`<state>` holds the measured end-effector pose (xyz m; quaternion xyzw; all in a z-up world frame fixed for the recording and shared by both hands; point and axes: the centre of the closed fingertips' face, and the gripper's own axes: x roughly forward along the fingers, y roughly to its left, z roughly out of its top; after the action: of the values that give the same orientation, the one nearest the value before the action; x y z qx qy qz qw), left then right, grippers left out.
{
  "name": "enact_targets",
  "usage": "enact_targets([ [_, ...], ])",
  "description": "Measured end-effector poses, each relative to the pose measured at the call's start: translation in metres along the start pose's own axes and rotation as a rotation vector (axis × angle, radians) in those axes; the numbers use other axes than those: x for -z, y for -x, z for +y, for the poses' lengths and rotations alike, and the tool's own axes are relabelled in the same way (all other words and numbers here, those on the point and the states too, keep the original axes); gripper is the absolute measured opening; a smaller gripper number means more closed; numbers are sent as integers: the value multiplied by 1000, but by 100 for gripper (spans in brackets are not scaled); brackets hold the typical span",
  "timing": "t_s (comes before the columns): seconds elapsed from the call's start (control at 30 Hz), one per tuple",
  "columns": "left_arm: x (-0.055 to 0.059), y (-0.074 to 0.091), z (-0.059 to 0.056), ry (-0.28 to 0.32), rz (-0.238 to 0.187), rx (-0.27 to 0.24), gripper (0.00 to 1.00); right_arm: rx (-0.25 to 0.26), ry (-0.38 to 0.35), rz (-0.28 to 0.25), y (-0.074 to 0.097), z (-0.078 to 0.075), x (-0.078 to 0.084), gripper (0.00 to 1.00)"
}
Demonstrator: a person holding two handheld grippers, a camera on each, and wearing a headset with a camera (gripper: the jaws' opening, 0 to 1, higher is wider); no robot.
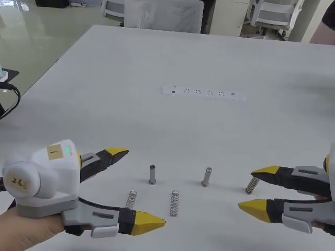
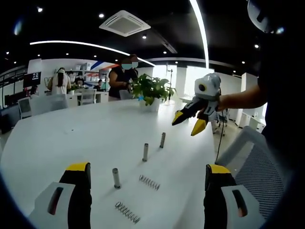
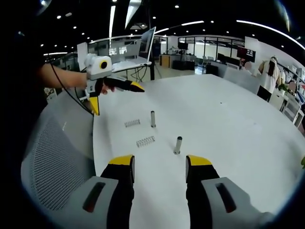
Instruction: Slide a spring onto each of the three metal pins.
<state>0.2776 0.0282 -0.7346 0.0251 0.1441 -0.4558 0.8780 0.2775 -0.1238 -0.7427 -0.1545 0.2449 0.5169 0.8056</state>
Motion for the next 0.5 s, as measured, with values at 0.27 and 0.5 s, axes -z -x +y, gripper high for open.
enact_targets([
  [0.27,2,4,1,2,2,-4,97,-15,-49,25,-11,3,20,41],
  [0.5,7,7,1,8,12,-7,97,-21,-69,62,-21,7,27,42],
])
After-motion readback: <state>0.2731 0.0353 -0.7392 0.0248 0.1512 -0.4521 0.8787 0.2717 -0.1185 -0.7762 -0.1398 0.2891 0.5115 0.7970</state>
